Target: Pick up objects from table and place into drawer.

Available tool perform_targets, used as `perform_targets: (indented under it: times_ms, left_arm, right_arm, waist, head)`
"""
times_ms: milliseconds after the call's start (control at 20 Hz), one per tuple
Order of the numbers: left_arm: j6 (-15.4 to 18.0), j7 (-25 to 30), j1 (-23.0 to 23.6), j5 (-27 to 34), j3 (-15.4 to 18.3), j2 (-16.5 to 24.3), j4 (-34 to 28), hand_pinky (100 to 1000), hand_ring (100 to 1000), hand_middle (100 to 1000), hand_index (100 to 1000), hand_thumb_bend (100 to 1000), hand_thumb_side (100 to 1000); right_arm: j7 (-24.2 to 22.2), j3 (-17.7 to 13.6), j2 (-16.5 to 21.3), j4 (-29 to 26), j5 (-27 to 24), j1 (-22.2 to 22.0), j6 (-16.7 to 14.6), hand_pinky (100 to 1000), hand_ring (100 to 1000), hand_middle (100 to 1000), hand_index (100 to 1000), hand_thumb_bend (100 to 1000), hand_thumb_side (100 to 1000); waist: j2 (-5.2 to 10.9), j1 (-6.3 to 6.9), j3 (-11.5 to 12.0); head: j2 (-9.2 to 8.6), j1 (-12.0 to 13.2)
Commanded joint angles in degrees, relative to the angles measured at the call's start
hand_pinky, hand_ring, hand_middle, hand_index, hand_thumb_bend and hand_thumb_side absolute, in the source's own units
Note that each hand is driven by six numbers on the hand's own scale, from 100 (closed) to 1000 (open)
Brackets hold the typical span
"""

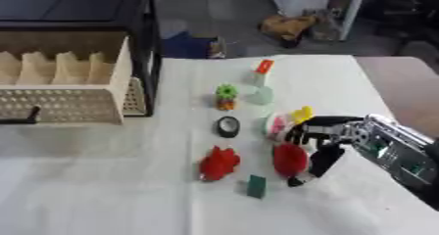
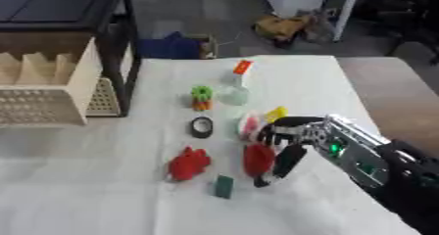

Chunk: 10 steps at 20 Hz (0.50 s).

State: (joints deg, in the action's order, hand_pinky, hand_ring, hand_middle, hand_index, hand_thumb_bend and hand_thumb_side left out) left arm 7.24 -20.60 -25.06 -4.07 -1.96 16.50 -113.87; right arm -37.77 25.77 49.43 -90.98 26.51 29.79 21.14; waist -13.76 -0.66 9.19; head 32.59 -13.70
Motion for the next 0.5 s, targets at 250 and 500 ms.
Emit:
perform_targets:
  times_ms: [250, 500]
  left_arm:
    - [0.12, 0.21, -0.49, 0.25, 0.06, 0.25, -0.72, 611, 544, 620, 838, 100, 1000]
    - [0.08, 0.31, -0.47, 0.34, 0.05, 0.14, -0.72, 611, 545, 620, 835, 100, 1000]
  right_arm:
    - [0.09, 0.15, 0.43, 0.77, 0.56, 0.89, -0.03, 694, 836, 758, 900, 616, 384]
    - [0.77, 0.16, 0.14, 1.24, 0.82, 0.99, 0.09, 665, 809, 738, 883, 572, 389]
  waist:
    - [0.61, 0.14, 0.12]
    - [0.58, 0.15, 0.16]
  head:
    - [-0.77, -0.11]
    - [-0.97, -0.14]
